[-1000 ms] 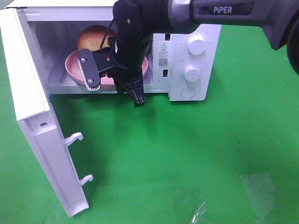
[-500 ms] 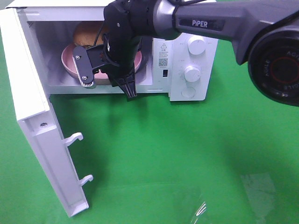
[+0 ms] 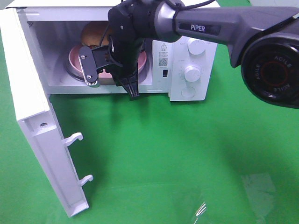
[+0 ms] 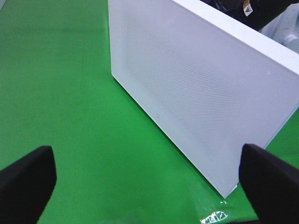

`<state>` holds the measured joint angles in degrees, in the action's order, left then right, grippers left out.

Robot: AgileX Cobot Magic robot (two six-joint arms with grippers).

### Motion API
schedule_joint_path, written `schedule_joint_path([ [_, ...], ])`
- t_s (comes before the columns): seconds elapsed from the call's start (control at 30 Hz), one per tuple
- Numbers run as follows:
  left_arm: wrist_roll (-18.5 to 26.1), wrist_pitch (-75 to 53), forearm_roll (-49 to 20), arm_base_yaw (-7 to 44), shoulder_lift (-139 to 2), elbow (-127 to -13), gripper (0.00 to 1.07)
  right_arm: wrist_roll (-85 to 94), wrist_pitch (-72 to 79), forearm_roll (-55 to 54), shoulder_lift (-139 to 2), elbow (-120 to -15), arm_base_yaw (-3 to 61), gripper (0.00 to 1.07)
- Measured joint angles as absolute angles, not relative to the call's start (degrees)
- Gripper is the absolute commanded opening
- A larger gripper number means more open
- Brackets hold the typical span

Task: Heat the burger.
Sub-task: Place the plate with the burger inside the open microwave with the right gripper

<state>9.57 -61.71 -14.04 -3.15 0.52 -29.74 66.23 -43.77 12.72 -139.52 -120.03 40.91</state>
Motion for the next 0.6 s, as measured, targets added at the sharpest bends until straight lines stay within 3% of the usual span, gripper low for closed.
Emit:
schedule_joint_path([
  [0.27,9.57,-61.71,-14.04,-3.15,0.52,-29.74,0.99,65.89,-42.74,12.89,-139.86,-120.03,40.85,0.02],
  [0.6,9.57,-61.71,-13.98,-3.15,0.52,-29.74,0.99,65.95,-41.6,13.12,-139.86,-120.55,40.85,0.13],
])
